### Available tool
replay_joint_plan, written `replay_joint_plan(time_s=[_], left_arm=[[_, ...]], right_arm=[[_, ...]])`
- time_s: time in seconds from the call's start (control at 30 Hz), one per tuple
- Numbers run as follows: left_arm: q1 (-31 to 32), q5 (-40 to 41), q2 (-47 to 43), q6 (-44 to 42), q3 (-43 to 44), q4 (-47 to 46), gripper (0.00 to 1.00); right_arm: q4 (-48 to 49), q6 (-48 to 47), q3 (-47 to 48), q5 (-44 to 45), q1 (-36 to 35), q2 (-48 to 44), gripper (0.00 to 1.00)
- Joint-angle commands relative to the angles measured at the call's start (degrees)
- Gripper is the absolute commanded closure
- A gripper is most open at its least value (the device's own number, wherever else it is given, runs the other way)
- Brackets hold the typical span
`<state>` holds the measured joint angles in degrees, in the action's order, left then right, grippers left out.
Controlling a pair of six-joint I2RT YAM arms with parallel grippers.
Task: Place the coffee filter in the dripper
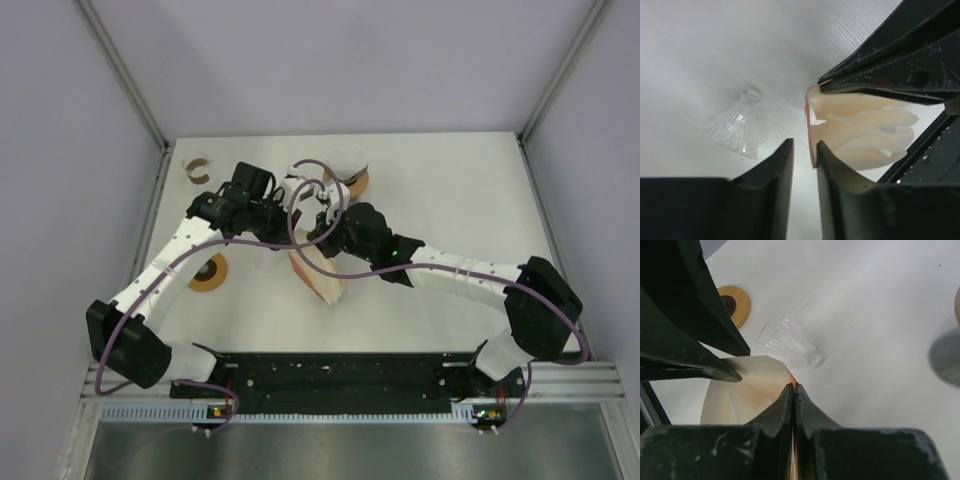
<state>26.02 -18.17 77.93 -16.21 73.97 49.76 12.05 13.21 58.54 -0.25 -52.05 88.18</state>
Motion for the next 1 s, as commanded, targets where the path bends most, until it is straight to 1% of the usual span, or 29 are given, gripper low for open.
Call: replay_joint_plan(time_s=[0.0,0.03,0.13,0.2,0.3,0.37,0.57,0.67,0.73,0.77,0.8,0.9,0.97], left_arm=[[-0.4,3.7,-0.5,1.4,5.8,1.7,0.59],[-0.5,5.2,-0.7,1.5,6.7,1.7,0.50],[-2.0,8.5,-1.8,1.3,8.6,0.9,0.32],[-3.7,9.6,-1.9,1.0,10.0,0.5,0.26],[-7.5,10.1,-0.9,0.5,11.7,0.0,0.23],[-12.7,8.9,0.5,1.1,13.2,-0.7,0.23],[-24.6,6.7,8.1,7.3,21.5,-0.7,0.23],[-29.3,6.5,11.0,13.0,23.0,-3.9,0.24],[-31.5,8.3,12.6,16.0,23.0,-6.9,0.25],[-32.7,8.9,13.5,19.6,23.1,-8.5,0.25],[-33.7,9.3,14.2,21.4,23.2,-9.6,0.25],[-36.6,12.0,16.7,27.3,24.5,-12.5,0.26],[-37.8,15.3,18.0,30.3,24.8,-14.8,0.26]], right_arm=[[-0.7,-2.4,-0.5,9.6,0.0,-6.0,1.00],[-1.3,-2.7,-1.1,11.1,0.4,-7.0,1.00],[-3.7,-3.0,-3.4,14.8,2.2,-11.4,1.00],[-4.7,-2.2,-5.9,15.7,4.2,-14.4,1.00],[-5.8,-0.6,-10.1,16.3,8.1,-20.8,1.00],[-7.3,-0.5,-12.4,19.0,9.9,-24.9,1.00],[-9.9,-0.5,-18.4,24.1,16.9,-32.9,1.00],[-8.6,0.6,-21.4,23.4,22.7,-33.4,1.00],[-7.1,1.5,-22.3,22.7,26.5,-32.6,1.00],[-6.0,1.6,-22.9,22.7,28.0,-32.0,1.00],[-4.9,1.7,-23.2,22.8,29.6,-31.4,1.00],[-0.1,1.4,-24.4,23.9,33.1,-29.6,1.00],[3.1,0.6,-25.6,25.6,34.1,-27.8,1.00]])
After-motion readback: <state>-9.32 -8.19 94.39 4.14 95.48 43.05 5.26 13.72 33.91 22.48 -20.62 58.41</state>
